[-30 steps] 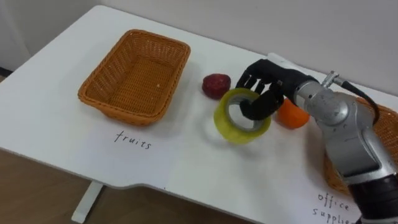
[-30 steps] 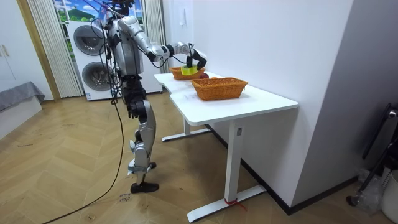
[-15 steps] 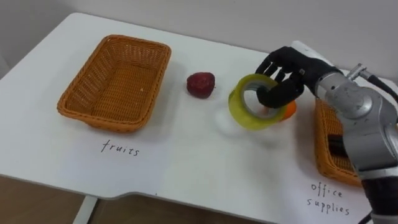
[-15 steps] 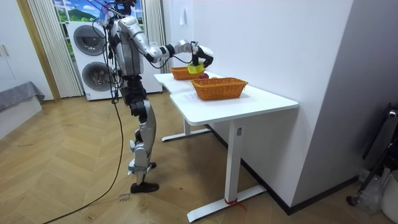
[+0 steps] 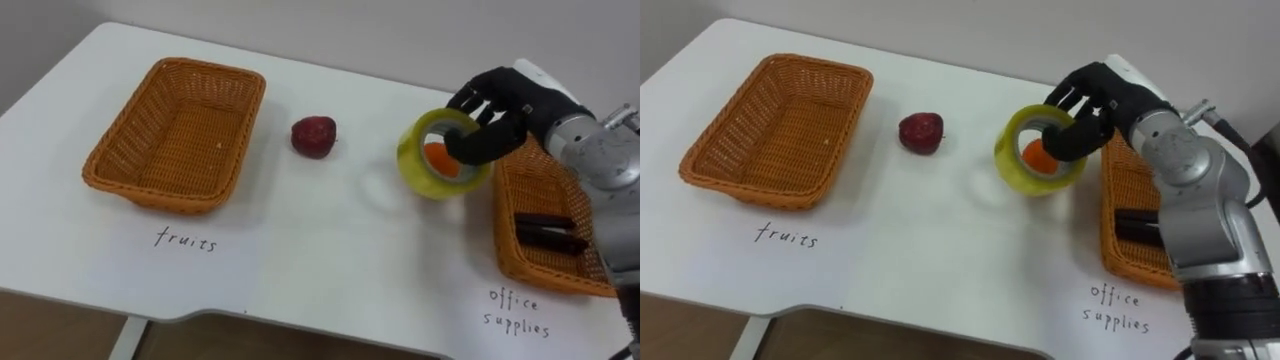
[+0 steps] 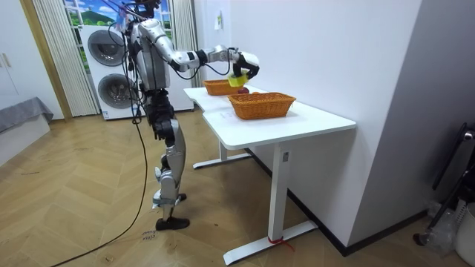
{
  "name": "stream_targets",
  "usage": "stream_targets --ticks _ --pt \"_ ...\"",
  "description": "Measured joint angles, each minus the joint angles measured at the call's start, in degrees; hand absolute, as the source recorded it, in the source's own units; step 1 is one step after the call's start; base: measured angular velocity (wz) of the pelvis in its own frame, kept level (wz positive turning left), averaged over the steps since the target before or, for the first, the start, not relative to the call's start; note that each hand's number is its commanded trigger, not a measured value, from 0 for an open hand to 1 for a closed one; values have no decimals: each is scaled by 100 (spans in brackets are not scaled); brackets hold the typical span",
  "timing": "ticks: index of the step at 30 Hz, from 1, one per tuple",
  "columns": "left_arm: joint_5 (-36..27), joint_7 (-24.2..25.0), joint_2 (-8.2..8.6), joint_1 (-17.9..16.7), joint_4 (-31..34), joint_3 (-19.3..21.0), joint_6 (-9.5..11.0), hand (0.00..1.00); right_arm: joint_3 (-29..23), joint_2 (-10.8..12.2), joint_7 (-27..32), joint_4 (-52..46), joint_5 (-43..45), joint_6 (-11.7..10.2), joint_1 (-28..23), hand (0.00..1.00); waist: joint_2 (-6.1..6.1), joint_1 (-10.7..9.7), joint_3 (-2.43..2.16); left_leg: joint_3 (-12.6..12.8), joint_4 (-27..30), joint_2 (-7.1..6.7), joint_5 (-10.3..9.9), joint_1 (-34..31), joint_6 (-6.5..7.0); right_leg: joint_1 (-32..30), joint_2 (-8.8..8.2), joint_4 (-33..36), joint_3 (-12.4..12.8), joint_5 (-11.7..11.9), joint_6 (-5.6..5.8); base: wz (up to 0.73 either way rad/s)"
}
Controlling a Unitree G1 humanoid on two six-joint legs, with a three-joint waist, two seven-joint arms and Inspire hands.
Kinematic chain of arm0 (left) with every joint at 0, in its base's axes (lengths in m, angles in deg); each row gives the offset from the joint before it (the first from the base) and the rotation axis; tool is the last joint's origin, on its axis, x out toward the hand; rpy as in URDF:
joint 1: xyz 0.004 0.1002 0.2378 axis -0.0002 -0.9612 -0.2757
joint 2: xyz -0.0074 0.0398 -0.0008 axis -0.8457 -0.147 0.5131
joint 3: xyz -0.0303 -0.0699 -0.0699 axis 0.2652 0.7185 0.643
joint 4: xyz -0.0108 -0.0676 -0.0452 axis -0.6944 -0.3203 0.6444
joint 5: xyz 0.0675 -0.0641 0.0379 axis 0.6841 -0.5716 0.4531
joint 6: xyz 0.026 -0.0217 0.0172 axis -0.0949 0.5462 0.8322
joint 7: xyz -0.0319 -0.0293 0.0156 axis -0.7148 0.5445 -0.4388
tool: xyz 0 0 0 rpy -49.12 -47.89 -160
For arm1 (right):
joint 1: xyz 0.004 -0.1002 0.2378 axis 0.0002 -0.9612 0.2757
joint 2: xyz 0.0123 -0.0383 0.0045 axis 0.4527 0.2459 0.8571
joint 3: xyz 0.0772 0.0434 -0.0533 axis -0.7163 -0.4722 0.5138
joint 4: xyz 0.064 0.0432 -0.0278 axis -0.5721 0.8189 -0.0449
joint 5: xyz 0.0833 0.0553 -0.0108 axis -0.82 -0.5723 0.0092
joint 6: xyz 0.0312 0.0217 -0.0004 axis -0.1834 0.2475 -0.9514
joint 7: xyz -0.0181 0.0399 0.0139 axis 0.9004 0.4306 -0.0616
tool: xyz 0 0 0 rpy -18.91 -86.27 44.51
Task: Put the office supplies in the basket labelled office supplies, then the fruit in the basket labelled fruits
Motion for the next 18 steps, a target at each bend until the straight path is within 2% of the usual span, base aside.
stream_targets --ticks 2,6,9,14,18 --pt "0 9 -9 -6 13 54 14 0 -159 -20 44 377 -109 -27 -29 100 -48 -5 1 -1 5 -1 -3 -7 3 -4 -2 0 0 4 6 2" --pt "0 14 -9 -58 72 103 9 0 -404 -49 150 602 -222 -21 -224 100 -59 -26 4 7 13 -3 -9 -34 9 -29 -3 11 22 6 9 0" --pt "-1 14 -13 -82 89 100 -7 0 -413 -74 257 840 -218 -21 -256 100 -62 -130 1 10 -12 -6 -9 -55 9 -48 -2 15 34 6 9 0" --pt "-162 24 -35 -83 109 104 -4 0 -472 -174 493 1303 -454 -28 -251 100 -93 -183 -36 18 20 -4 -8 -36 11 -64 -8 61 44 6 10 0" --pt "-158 112 -49 -149 160 115 -5 0 -694 -175 657 1615 -655 -34 -233 100 -88 -197 -37 24 22 -10 -9 11 14 -35 -18 64 7 6 11 1"
